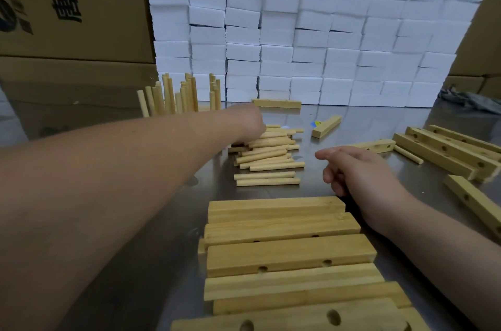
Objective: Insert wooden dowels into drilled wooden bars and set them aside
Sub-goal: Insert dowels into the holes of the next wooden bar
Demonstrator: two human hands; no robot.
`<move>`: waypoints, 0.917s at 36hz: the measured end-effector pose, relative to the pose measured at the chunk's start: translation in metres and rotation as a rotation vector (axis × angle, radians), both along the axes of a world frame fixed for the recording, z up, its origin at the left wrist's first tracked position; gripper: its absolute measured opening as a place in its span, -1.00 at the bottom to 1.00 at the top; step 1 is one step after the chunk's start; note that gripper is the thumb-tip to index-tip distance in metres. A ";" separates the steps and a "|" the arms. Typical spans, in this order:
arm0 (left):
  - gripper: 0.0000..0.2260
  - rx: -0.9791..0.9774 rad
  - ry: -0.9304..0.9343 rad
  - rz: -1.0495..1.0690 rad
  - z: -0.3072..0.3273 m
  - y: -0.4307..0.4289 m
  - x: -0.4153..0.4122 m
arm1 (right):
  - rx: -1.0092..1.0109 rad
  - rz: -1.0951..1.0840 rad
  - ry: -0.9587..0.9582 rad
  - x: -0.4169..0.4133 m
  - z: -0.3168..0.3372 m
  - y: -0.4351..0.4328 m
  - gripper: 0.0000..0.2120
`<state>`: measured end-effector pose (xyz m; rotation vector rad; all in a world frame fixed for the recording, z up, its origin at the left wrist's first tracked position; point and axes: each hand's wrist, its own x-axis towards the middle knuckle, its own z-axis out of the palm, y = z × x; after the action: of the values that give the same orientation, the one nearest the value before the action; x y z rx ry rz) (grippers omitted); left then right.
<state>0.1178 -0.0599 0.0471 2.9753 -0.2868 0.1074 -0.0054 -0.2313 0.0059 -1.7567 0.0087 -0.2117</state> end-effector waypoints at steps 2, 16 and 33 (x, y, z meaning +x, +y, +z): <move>-0.67 0.026 0.028 -0.039 -0.001 -0.001 -0.003 | -0.002 -0.002 -0.002 0.000 0.000 0.000 -0.84; -0.79 0.031 -0.014 -0.060 -0.011 -0.006 0.000 | -0.007 0.003 -0.013 -0.002 0.001 0.001 -0.84; -0.83 -0.946 -0.234 -0.026 -0.020 0.042 -0.131 | -0.422 0.435 0.001 -0.023 0.017 0.000 -0.80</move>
<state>-0.0132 -0.0182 0.0273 2.0182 -0.2144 0.4477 -0.0281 -0.2309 0.0231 -2.1264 -0.4418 0.1145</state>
